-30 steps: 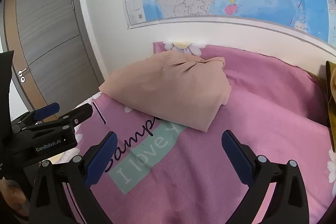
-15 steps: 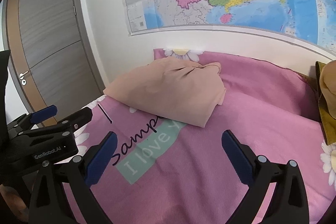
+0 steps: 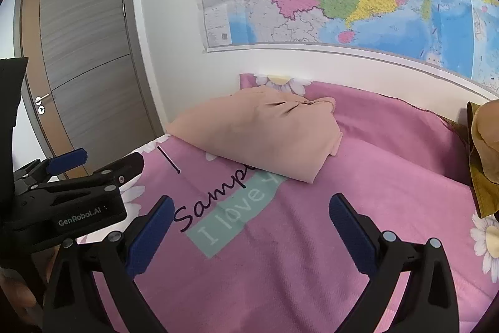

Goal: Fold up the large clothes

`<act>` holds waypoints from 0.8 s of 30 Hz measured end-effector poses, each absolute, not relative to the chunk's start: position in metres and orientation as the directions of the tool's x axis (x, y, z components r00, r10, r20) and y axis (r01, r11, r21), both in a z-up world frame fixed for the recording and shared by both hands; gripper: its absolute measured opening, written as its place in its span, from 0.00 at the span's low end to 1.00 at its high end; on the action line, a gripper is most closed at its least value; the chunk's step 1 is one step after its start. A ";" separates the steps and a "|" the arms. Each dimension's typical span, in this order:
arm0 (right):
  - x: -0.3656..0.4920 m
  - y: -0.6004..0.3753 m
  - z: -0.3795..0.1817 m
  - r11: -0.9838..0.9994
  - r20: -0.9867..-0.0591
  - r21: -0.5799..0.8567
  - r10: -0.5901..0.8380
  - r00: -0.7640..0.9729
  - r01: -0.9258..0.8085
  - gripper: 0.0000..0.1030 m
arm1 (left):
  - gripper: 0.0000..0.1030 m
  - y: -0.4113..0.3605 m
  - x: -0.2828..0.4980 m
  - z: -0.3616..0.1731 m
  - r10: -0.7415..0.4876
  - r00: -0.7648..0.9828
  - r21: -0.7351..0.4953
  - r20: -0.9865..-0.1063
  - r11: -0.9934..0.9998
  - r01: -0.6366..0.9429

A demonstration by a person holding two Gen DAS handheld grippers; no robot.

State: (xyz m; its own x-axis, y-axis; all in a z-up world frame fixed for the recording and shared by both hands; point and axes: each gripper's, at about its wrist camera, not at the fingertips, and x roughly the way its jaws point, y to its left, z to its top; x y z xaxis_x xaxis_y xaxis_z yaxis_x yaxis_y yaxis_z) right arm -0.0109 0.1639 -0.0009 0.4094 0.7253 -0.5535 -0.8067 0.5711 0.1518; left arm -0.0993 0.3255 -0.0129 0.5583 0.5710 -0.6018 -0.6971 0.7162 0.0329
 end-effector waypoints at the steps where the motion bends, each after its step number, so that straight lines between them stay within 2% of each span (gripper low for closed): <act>1: -0.012 0.164 0.000 0.571 -0.553 0.148 0.725 0.411 -0.808 0.94 | 0.95 0.325 -0.100 -0.013 0.572 0.558 0.033 -0.602 0.716 -0.697; 24: -0.021 0.161 0.003 0.575 -0.551 0.153 0.725 0.413 -0.804 0.94 | 0.95 0.322 -0.114 -0.012 0.579 0.556 0.033 -0.597 0.710 -0.704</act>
